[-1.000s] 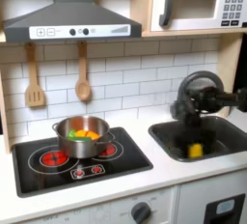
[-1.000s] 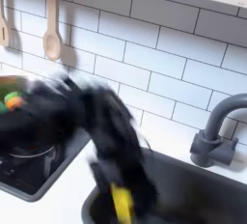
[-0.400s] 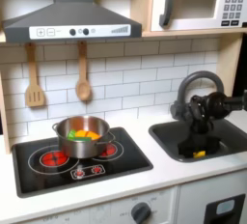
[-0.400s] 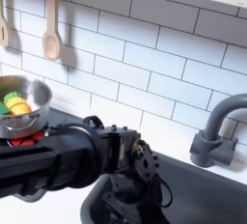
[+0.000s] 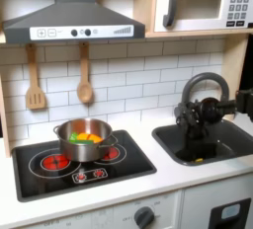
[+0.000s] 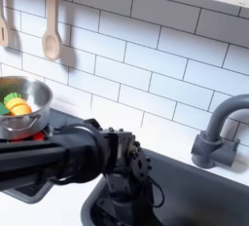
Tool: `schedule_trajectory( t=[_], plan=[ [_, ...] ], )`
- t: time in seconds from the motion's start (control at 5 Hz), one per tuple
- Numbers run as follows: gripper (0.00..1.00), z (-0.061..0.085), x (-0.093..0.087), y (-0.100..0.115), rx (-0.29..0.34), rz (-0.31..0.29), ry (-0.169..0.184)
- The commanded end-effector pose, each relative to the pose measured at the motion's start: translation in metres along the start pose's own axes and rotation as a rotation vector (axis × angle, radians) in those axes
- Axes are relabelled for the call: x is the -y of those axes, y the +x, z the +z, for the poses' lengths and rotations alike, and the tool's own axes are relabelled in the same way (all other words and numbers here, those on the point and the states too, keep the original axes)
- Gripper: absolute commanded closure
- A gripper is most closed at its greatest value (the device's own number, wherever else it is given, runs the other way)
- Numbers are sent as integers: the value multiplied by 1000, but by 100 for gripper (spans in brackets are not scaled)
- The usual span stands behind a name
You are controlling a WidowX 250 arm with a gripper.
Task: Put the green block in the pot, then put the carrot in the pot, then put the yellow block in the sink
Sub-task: 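Put the yellow block in the sink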
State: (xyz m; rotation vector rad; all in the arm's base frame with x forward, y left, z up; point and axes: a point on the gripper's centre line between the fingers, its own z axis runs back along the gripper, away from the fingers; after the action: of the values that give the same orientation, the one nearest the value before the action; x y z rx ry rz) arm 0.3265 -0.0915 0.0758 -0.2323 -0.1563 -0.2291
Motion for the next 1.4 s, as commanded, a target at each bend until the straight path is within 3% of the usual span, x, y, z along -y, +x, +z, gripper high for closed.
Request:
schedule_trajectory(
  t=[0.0, 0.2, 0.4, 0.8, 1.2],
  plan=[
    [100, -3, 1, 4, 8, 17, -13],
    [37, -1, 0, 6, 14, 5, -13],
    [0, 2, -2, 9, 34, -8, -3],
    [0, 11, 0, -1, 64, -17, -6],
    [0, 29, -2, -1, 106, -32, -13]
  ],
)
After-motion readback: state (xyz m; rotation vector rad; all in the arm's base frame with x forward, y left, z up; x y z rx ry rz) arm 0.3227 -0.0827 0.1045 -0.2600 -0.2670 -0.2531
